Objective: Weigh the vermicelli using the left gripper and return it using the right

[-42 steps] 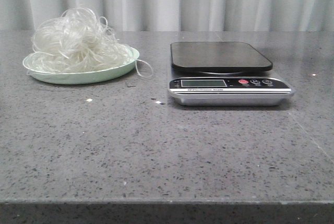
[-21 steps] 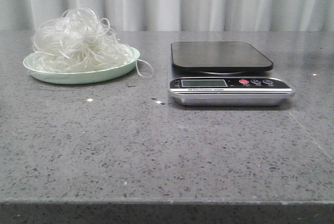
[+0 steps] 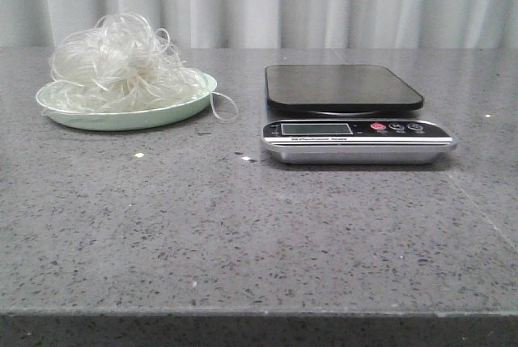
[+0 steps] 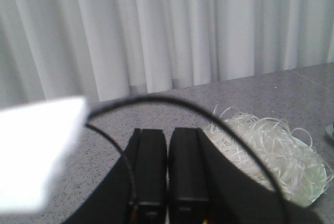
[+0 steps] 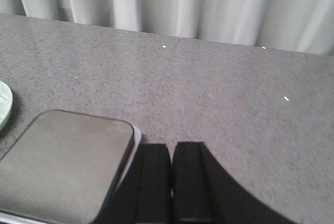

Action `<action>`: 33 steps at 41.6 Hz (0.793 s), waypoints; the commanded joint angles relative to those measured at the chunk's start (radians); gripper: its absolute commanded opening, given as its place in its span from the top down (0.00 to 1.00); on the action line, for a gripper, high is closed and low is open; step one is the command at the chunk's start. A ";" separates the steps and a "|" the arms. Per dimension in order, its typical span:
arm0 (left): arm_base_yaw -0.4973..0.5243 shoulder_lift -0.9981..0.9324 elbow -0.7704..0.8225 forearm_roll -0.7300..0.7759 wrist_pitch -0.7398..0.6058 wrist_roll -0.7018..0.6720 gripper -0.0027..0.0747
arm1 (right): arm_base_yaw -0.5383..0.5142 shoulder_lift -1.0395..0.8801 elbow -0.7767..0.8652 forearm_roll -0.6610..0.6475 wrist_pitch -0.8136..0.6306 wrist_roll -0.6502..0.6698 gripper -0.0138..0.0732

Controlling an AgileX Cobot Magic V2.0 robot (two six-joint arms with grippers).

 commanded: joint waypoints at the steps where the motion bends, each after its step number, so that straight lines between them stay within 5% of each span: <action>1: 0.004 0.002 -0.027 -0.012 -0.086 -0.010 0.79 | -0.034 -0.116 0.074 0.007 -0.140 0.008 0.67; 19: 0.004 0.002 -0.027 -0.012 -0.086 -0.010 0.79 | -0.086 -0.528 0.345 0.007 -0.161 0.008 0.67; 33: 0.004 0.002 -0.027 -0.012 -0.086 -0.010 0.79 | -0.086 -0.553 0.348 0.007 -0.154 0.007 0.67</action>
